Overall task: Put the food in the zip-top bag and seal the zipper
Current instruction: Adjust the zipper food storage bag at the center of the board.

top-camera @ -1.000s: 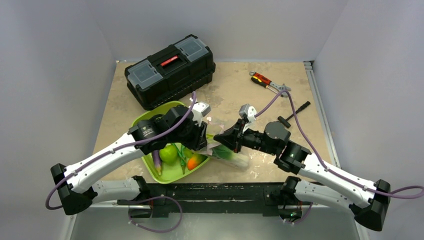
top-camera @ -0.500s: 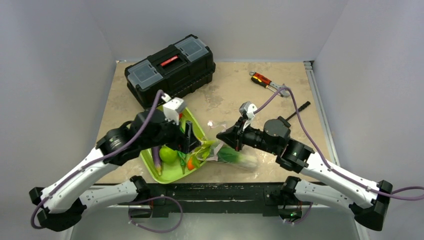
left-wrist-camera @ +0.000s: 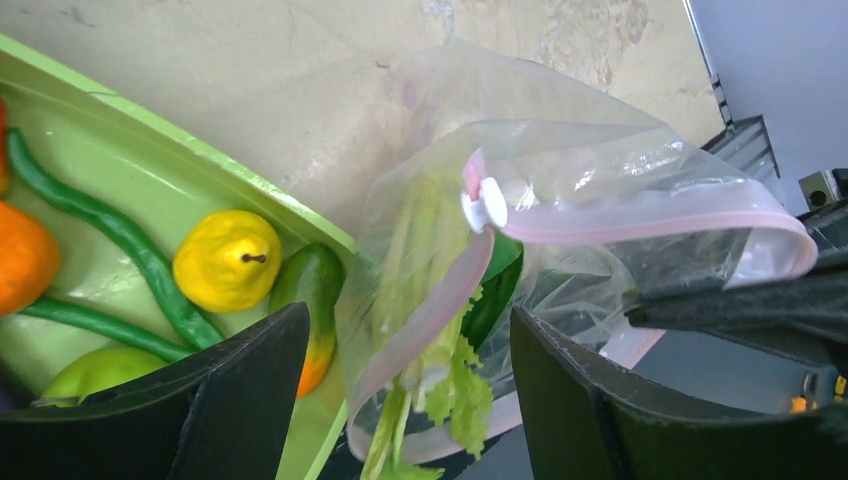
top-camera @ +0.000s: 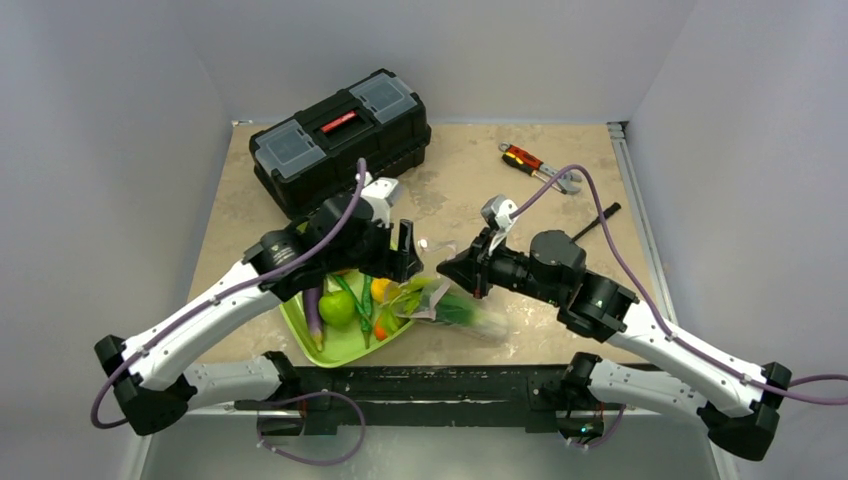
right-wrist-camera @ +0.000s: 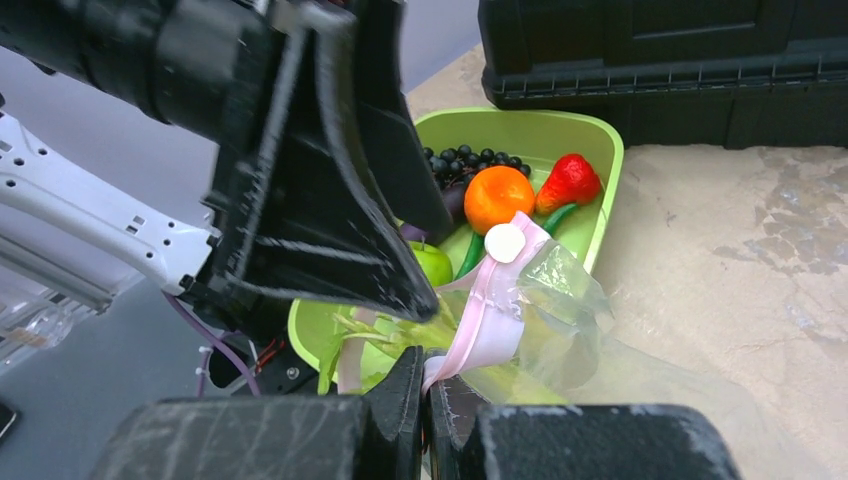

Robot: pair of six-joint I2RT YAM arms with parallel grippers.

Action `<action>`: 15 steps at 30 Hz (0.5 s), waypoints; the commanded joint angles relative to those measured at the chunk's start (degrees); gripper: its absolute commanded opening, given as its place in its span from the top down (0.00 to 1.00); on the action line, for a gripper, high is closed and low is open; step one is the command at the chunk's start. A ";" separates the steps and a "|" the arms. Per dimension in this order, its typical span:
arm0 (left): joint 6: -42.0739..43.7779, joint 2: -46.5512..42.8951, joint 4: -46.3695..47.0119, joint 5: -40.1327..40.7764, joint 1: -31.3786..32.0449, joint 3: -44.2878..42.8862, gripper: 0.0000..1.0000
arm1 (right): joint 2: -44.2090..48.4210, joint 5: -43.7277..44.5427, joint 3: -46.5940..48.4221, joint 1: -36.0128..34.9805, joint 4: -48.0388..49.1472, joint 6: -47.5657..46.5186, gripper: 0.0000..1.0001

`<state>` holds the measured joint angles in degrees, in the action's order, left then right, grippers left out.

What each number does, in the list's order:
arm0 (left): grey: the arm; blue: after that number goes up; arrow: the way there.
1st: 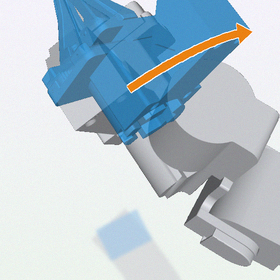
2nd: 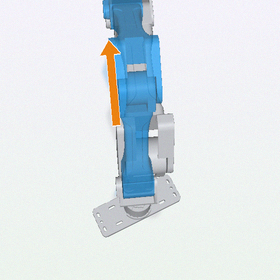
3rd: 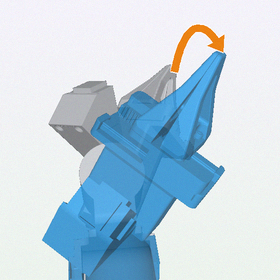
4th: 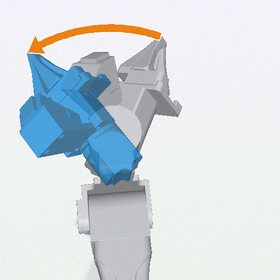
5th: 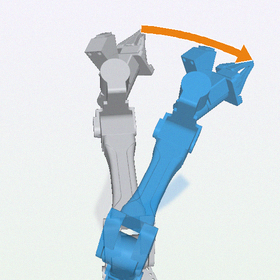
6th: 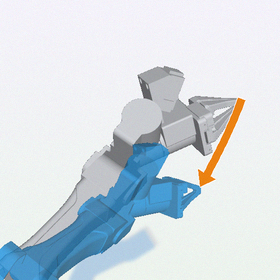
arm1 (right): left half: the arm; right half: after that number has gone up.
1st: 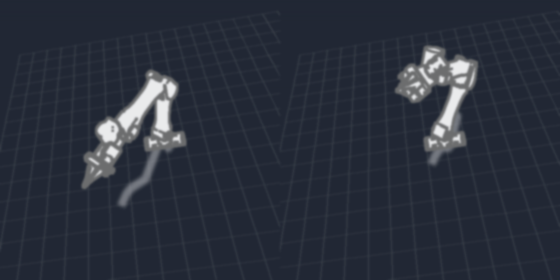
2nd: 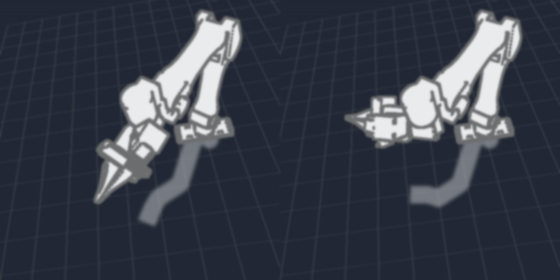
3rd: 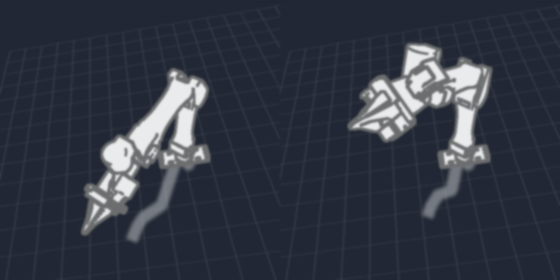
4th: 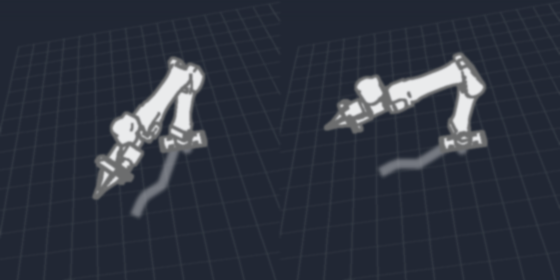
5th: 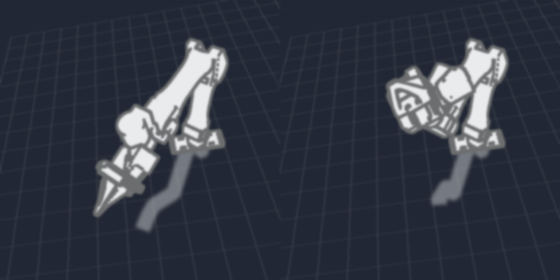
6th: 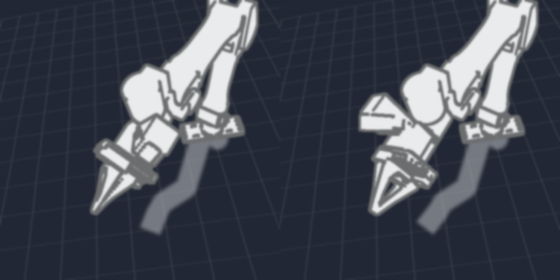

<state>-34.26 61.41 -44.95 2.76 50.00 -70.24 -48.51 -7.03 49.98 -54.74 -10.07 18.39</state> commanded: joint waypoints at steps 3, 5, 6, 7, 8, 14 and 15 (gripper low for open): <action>2.74 5.21 7.74 -5.51 -0.39 -1.80 0.37 | -0.60 0.96 4.47 -0.10 0.55 -0.23 1.00; 3.15 8.17 7.81 -5.30 -0.72 -3.50 0.49 | -0.83 1.16 4.67 -0.10 0.42 -0.64 1.00; 3.38 9.37 8.07 -5.36 -0.91 -4.37 0.56 | -0.94 1.61 4.81 -0.09 0.06 -0.86 1.00; 3.91 10.56 8.19 -5.29 -1.14 -5.26 0.65 | -1.04 2.26 4.98 -0.10 -0.31 -1.31 1.00; 4.35 12.03 8.04 -4.76 -1.37 -6.39 0.74 | -1.20 3.22 5.08 -0.06 -0.65 -1.94 1.00; 7.63 17.09 5.63 -1.50 -3.99 -19.85 1.00 | -4.39 12.29 7.94 3.50 -1.38 -7.98 1.00; 8.51 18.84 4.27 -1.16 -4.17 -23.67 1.00 | -5.43 12.90 9.09 4.80 -0.83 -8.78 1.00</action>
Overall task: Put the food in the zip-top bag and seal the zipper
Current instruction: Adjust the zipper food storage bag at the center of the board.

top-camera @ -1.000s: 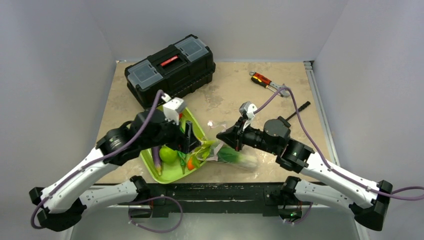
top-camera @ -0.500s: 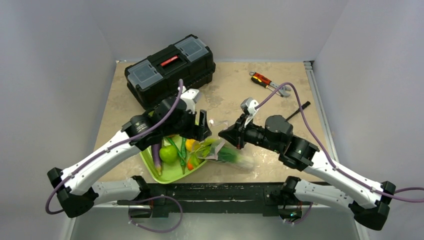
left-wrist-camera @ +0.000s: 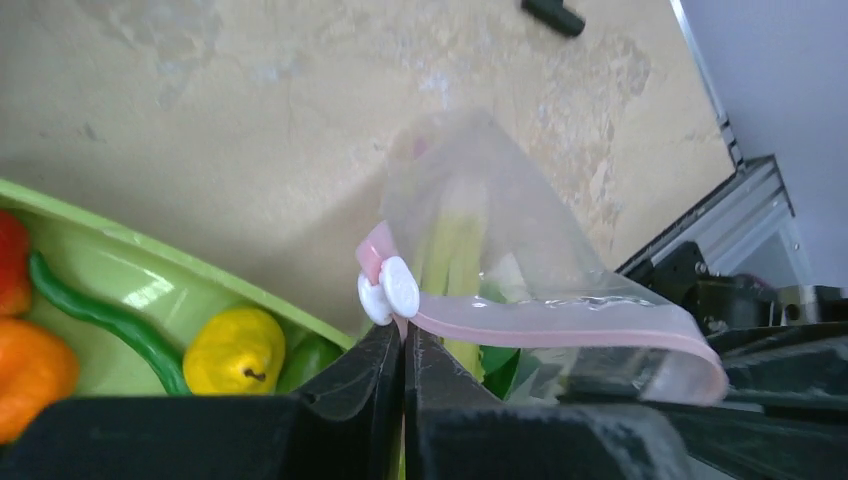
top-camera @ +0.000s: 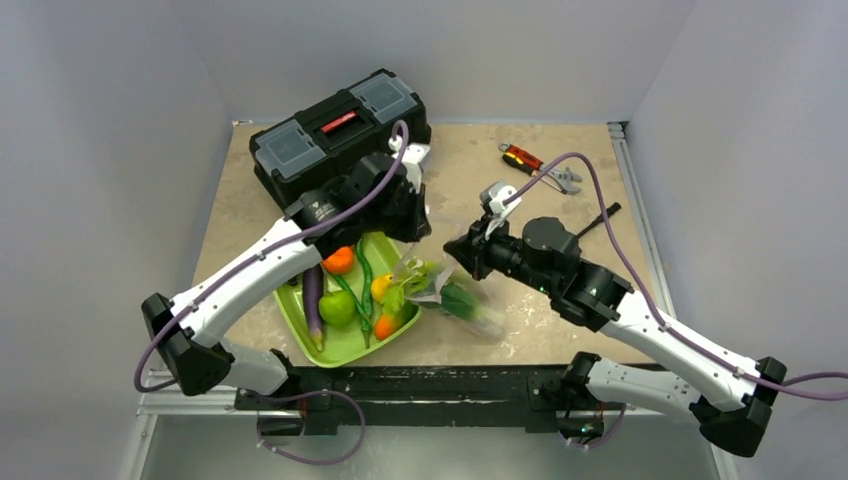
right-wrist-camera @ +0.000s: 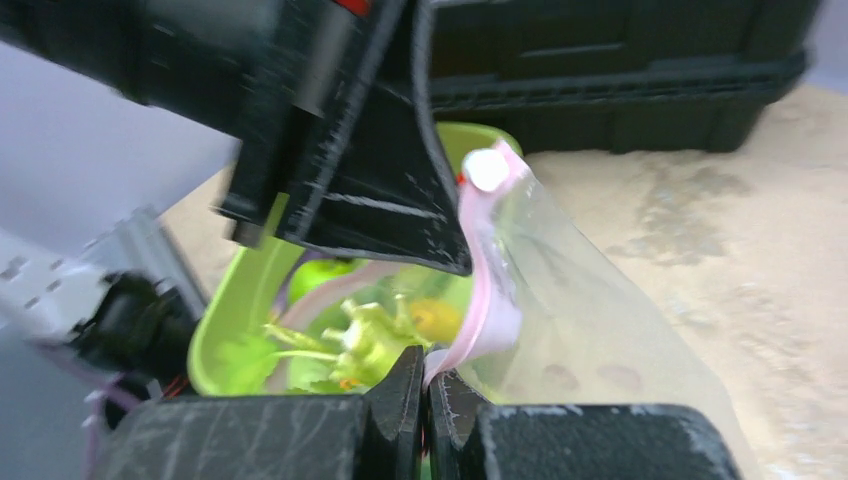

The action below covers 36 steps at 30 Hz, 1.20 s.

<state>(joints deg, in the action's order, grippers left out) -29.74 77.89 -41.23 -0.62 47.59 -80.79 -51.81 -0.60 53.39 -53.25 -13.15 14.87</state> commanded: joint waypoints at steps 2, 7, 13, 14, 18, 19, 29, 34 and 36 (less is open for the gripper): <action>5.74 6.45 -2.56 2.83 -1.88 -23.46 1.00 | -4.68 8.21 9.08 5.83 2.24 -6.24 1.00; 9.06 20.17 -13.72 -0.47 -1.88 -50.80 1.00 | -7.55 14.78 14.19 7.72 -2.42 -1.23 1.00; 8.21 30.17 -20.22 -10.90 -1.53 -52.33 1.00 | 1.05 10.07 -5.96 7.81 1.24 20.03 1.00; 7.48 30.52 -18.36 -12.58 -1.16 -49.12 1.00 | 3.76 9.24 -11.39 7.81 5.00 22.71 1.00; 6.02 34.04 -12.38 -15.00 2.32 -41.67 1.00 | 14.44 12.28 -28.26 7.81 10.11 31.73 1.00; 6.01 35.37 -11.63 -14.77 3.41 -41.11 1.00 | 17.46 12.24 -30.73 7.81 10.98 33.34 1.00; 5.16 31.42 -6.16 -11.13 7.49 -35.23 0.49 | 29.02 15.12 -33.61 7.81 1.92 40.37 1.00; 9.69 21.48 -4.03 1.08 11.96 -25.36 0.41 | 25.83 14.25 -30.43 7.81 1.11 38.86 1.00; 9.66 16.79 -0.68 6.93 13.51 -18.26 0.41 | 24.35 12.92 -29.56 7.81 2.59 37.76 1.00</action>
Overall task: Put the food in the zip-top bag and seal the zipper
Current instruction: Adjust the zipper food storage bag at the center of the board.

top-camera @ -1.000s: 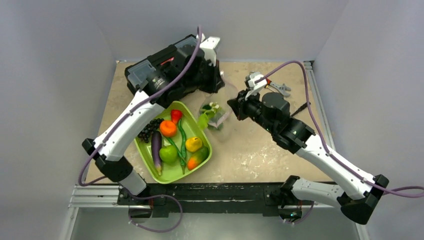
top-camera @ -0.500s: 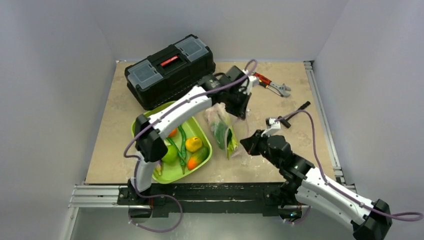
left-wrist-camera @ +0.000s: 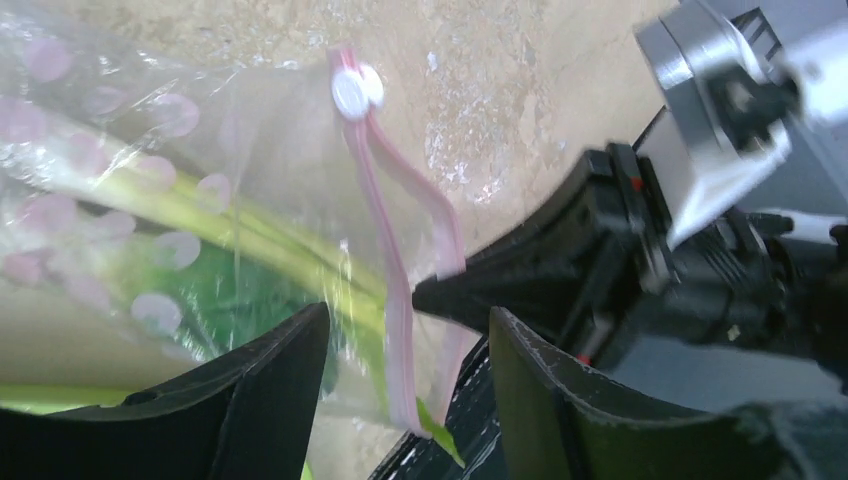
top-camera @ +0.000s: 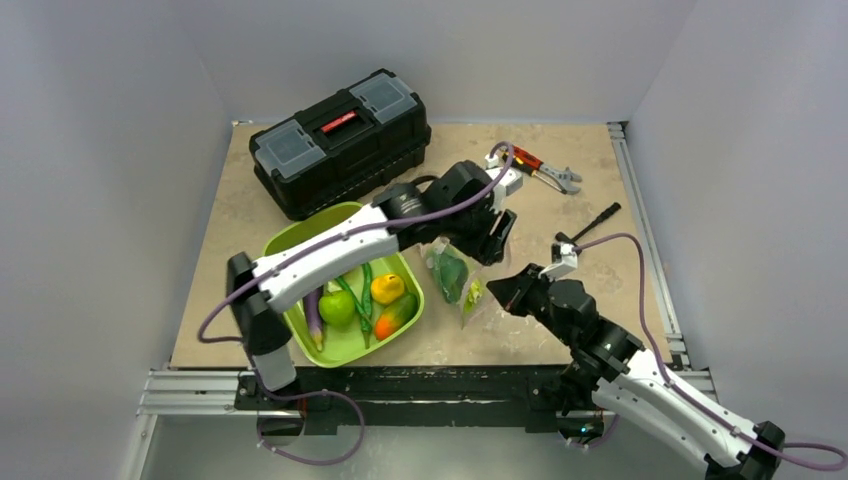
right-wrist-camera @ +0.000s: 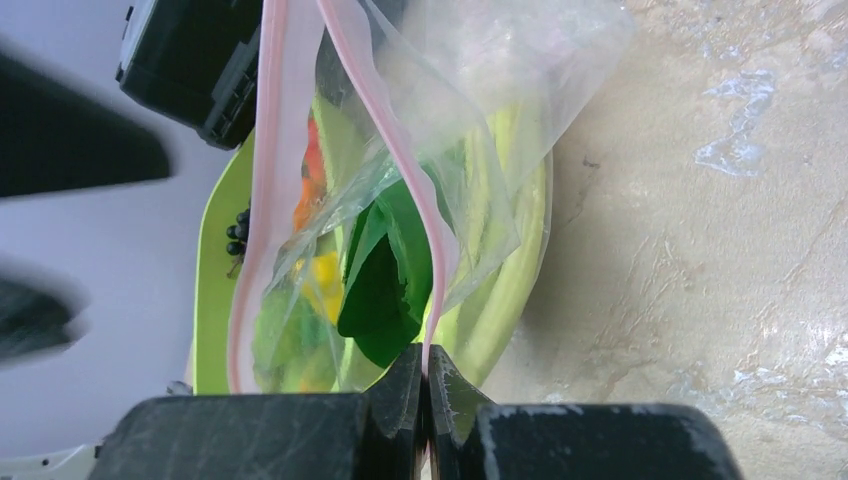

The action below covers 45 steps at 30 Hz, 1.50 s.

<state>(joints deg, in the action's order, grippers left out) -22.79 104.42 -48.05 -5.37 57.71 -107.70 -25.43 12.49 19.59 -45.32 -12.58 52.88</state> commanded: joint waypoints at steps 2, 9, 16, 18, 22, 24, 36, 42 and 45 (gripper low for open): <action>2.18 -14.08 8.17 16.09 4.81 14.48 0.45 | -2.81 -0.47 5.28 -0.12 2.11 -0.71 1.00; -1.47 -18.10 11.12 20.10 7.15 23.28 0.51 | -4.64 -2.55 7.55 -0.12 3.09 -2.24 1.00; -3.93 -13.42 8.36 26.93 7.15 21.80 0.75 | -4.90 -3.28 9.12 -0.12 2.96 -4.00 1.00; -4.22 -12.60 6.64 27.37 7.15 20.58 0.88 | -4.98 -3.39 9.84 -0.12 2.65 -5.32 1.00; -4.94 -12.47 4.96 25.92 6.65 18.79 1.00 | -7.01 -1.96 12.20 -0.12 -1.03 -9.85 1.00; -5.57 -13.36 7.17 20.43 5.24 19.82 1.00 | -9.78 -0.34 14.91 -0.19 -4.99 -12.84 0.96; -9.02 -16.21 12.94 8.75 -1.64 22.93 1.00 | -15.69 7.43 31.80 -10.19 -22.00 -23.26 0.36; -8.74 -16.56 12.97 7.49 -2.52 22.89 1.00 | -18.73 -2.86 31.86 -16.68 -13.48 -29.55 0.24; -8.64 -16.83 12.74 7.06 -2.60 22.85 1.00 | -21.21 -4.51 30.39 -18.28 -9.45 -27.85 0.25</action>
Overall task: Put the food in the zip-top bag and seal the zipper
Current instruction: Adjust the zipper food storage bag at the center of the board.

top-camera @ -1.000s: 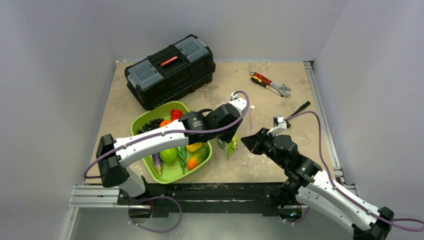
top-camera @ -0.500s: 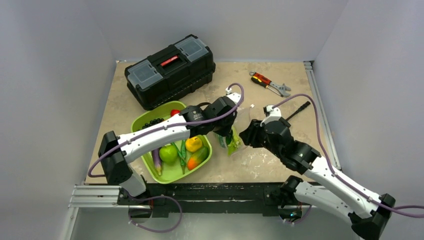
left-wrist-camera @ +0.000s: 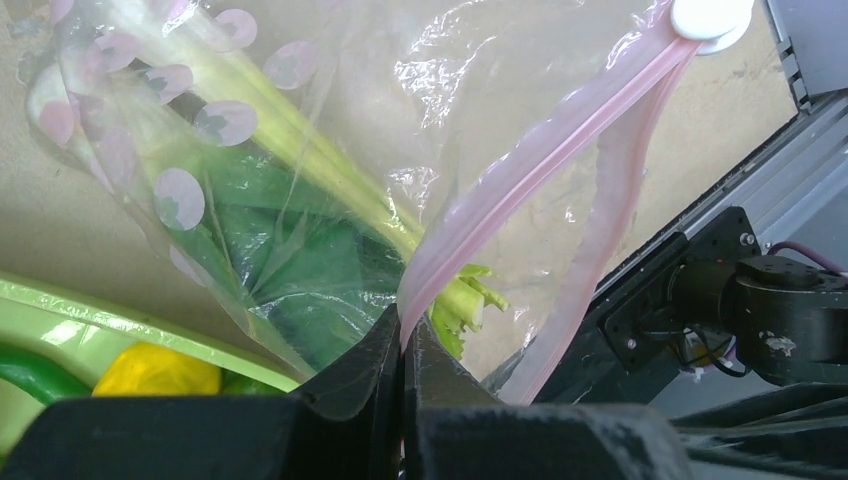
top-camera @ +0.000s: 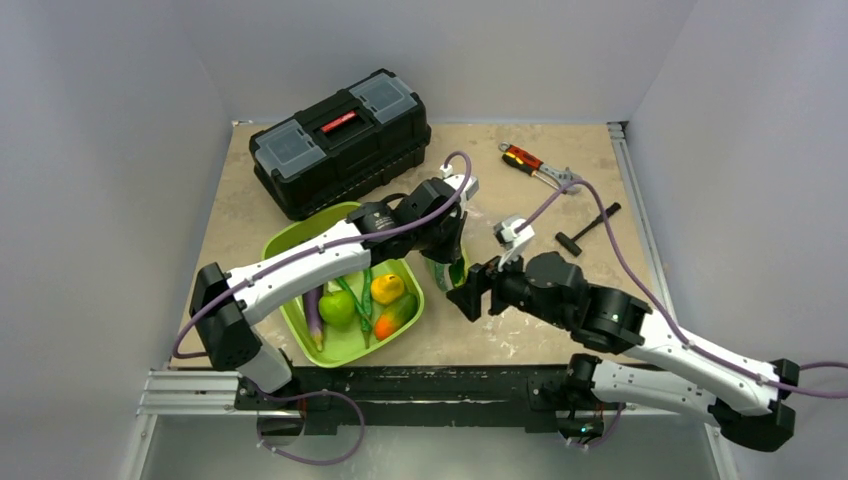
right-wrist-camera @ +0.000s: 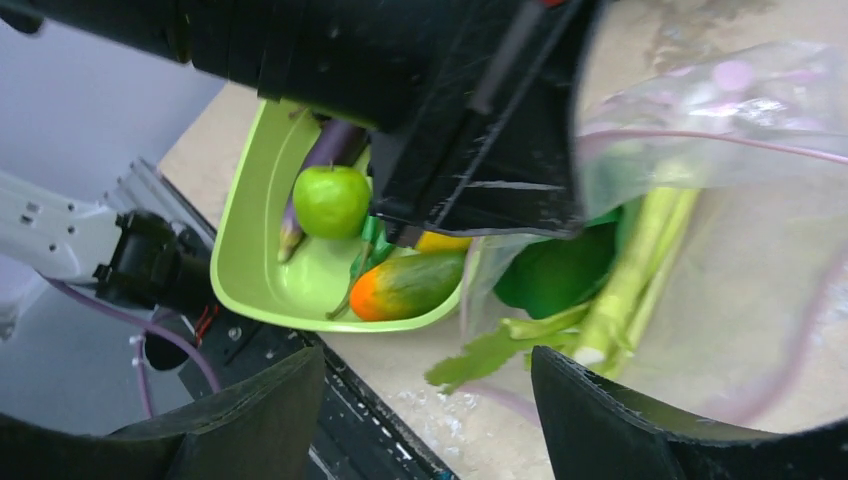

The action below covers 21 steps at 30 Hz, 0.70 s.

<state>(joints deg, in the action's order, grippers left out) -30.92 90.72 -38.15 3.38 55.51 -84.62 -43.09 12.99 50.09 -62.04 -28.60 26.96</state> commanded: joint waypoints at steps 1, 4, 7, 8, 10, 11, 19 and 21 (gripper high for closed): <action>-0.54 -3.21 2.71 -1.62 -0.40 -0.20 1.00 | -2.95 -3.58 -0.67 -1.54 7.23 -1.45 0.26; -0.53 -3.49 2.46 -1.91 -0.38 0.05 1.00 | -1.14 -0.63 -1.81 -1.52 8.32 -0.66 0.39; -0.49 -3.48 2.51 -2.06 -0.39 0.02 1.00 | -2.49 -2.00 -1.98 -1.51 6.77 -0.35 0.40; -0.46 -3.51 2.51 -2.06 -0.40 -0.06 1.00 | -3.16 -2.30 -1.98 -1.50 6.04 -0.27 0.40; -0.37 -3.55 2.47 -2.06 -0.48 -0.11 1.00 | -3.78 -2.81 -2.28 -1.57 5.17 0.06 0.40; -0.30 -3.68 2.39 -2.06 -0.48 -0.17 1.00 | -3.91 -3.39 -2.60 -1.61 5.15 0.07 0.40; 0.07 -3.90 1.72 -2.08 -0.66 -0.11 1.00 | -3.99 0.58 -2.95 -1.51 1.13 2.42 0.58; 0.10 -4.20 1.63 -2.06 -0.70 0.06 1.00 | -3.48 1.03 -3.55 -1.56 0.81 3.27 0.61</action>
<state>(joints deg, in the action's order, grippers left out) -30.89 89.43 -38.30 1.89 55.13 -84.47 -47.62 11.38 47.31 -63.46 -26.68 28.10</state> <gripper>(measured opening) 0.003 0.414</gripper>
